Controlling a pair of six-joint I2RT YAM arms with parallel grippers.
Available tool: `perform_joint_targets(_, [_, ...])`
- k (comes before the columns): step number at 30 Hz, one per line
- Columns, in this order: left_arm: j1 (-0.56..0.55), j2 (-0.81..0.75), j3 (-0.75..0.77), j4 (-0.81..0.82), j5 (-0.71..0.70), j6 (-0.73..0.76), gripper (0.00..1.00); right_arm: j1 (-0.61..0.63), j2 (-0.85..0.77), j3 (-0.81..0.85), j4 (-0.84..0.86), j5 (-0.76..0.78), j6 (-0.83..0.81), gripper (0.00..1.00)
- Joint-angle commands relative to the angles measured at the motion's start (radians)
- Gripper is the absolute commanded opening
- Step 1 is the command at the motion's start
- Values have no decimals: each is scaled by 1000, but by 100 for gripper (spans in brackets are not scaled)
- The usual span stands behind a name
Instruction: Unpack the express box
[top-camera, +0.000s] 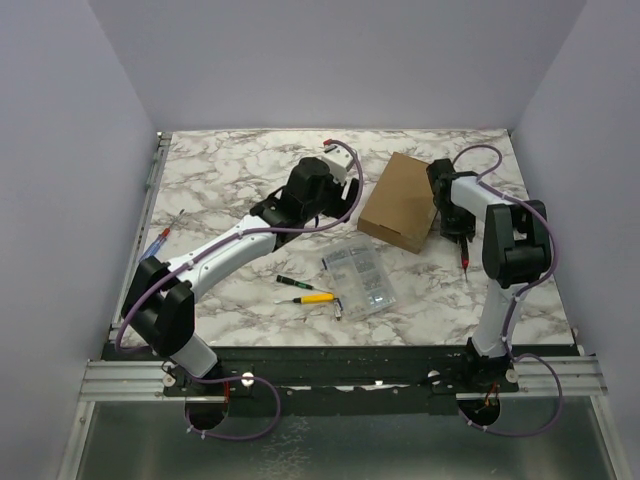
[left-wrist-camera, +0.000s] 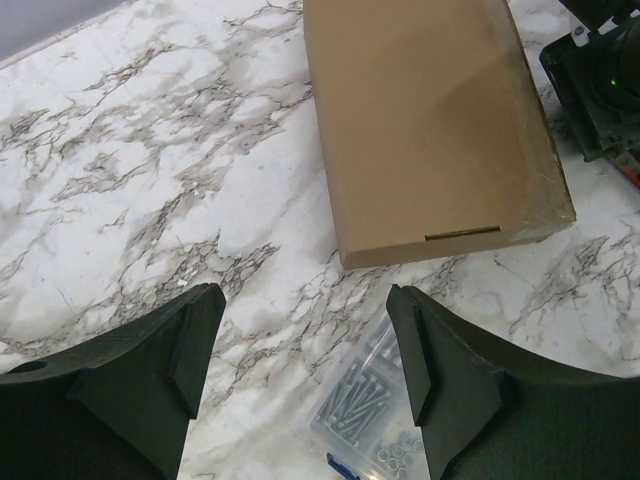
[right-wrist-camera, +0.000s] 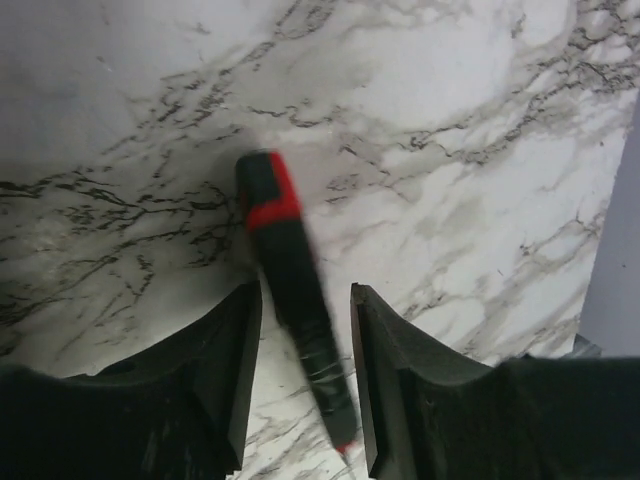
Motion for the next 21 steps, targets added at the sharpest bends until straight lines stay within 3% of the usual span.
perform_joint_targets(1, [-5,-21,-9,7,-32,20,77,-4,11,-19,92,-88,-8,49])
perform_joint_targets(8, [5,9,-3,9,16,5,77,-12,-110,9,136,-119,-20,68])
perform_joint_targets(15, [30,21,0,20,72,-41,77,-112,-207,13,277,-451,56,77])
perform_joint_targets(16, [33,20,1,20,73,-40,77,-121,-219,3,298,-490,65,80])
perform_joint_targets(18, [41,23,3,22,74,-46,78,-137,-234,-22,359,-584,77,98])
perform_joint_targets(21, [64,31,11,23,123,-73,79,-168,-218,-35,416,-732,88,100])
